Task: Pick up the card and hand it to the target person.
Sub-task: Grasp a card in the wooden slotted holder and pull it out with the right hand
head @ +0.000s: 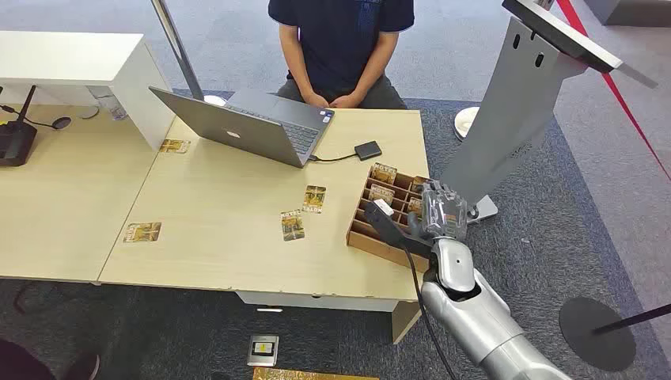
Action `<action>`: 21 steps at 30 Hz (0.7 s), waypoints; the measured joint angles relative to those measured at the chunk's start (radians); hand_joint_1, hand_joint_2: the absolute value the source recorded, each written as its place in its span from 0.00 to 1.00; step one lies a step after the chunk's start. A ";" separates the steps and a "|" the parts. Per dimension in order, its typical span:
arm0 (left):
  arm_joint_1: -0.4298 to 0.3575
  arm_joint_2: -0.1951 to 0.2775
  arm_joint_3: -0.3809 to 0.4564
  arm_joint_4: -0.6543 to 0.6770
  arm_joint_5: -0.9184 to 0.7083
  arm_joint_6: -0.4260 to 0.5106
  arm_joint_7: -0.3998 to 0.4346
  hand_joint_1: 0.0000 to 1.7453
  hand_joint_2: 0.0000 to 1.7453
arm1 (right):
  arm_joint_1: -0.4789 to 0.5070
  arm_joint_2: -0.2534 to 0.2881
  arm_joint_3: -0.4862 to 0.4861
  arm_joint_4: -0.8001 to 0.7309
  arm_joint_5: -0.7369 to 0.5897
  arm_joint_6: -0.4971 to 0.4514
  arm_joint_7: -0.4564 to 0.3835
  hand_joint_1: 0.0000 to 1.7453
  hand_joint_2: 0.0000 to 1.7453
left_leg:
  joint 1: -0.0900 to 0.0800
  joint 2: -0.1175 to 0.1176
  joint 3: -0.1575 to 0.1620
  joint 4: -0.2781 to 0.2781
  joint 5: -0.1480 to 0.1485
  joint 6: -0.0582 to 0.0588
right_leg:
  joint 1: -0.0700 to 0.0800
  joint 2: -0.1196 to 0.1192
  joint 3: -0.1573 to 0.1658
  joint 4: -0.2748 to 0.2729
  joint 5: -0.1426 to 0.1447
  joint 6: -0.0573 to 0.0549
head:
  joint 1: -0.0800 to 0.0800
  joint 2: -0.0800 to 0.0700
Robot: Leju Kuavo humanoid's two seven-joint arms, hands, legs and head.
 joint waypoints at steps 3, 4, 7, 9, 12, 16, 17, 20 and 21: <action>0.000 0.000 0.000 0.000 0.002 0.001 0.000 0.00 0.00 | 0.000 0.001 0.000 0.002 0.003 0.002 0.004 0.47 1.00 | 0.000 0.000 0.000 0.000 0.000 0.000 | 0.000 0.000 0.000 0.000 0.000 0.000 | 0.000 0.000; 0.000 0.000 0.000 0.000 0.002 0.001 0.000 0.00 0.00 | 0.000 0.002 0.001 0.004 0.004 0.003 0.005 0.48 1.00 | 0.000 0.000 0.000 0.000 0.000 0.000 | 0.000 0.000 0.000 0.000 0.000 0.000 | 0.000 0.000; 0.001 0.000 0.000 0.000 0.002 0.002 0.002 0.00 0.00 | -0.001 0.004 0.001 0.012 0.004 0.007 0.006 0.51 1.00 | 0.000 0.000 0.000 0.000 0.000 0.000 | 0.000 0.000 0.000 0.000 0.000 0.000 | 0.000 0.000; 0.001 0.000 0.000 0.000 0.003 0.002 0.003 0.00 0.00 | -0.002 0.005 0.001 0.017 0.004 0.008 0.006 0.51 1.00 | 0.000 0.000 0.000 0.000 0.000 0.000 | 0.000 0.000 0.000 0.000 0.000 0.000 | 0.000 0.000; 0.001 0.000 0.000 0.000 0.004 0.002 0.003 0.00 0.00 | -0.006 0.007 0.001 0.023 0.006 0.011 0.009 0.50 1.00 | 0.000 0.000 0.000 0.000 0.000 0.000 | 0.000 0.000 0.000 0.000 0.000 0.000 | 0.000 0.000; 0.002 0.000 0.000 0.000 0.013 0.003 0.003 0.00 0.00 | -0.010 0.008 0.002 0.029 0.012 0.016 0.012 0.51 1.00 | 0.000 0.000 0.000 0.000 0.000 0.000 | 0.000 0.000 0.000 0.000 0.000 0.000 | 0.000 0.000; 0.002 0.000 0.000 0.000 0.017 0.003 0.003 0.00 0.00 | -0.011 0.009 0.003 0.031 0.014 0.018 0.013 0.51 1.00 | 0.000 0.000 0.000 0.000 0.000 0.000 | 0.000 0.000 0.000 0.000 0.000 0.000 | 0.000 0.000; 0.002 0.000 0.000 0.000 0.024 0.003 0.002 0.00 0.00 | -0.014 0.010 0.004 0.037 0.020 0.023 0.017 0.52 1.00 | 0.000 0.000 0.000 0.000 0.000 0.000 | 0.000 0.000 0.000 0.000 0.000 0.000 | 0.000 0.000; 0.002 0.000 0.000 0.000 0.024 0.002 0.002 0.00 0.00 | -0.015 0.011 0.005 0.038 0.024 0.026 0.019 0.52 1.00 | 0.000 0.000 0.000 0.000 0.000 0.000 | 0.000 0.000 0.000 0.000 0.000 0.000 | 0.000 0.000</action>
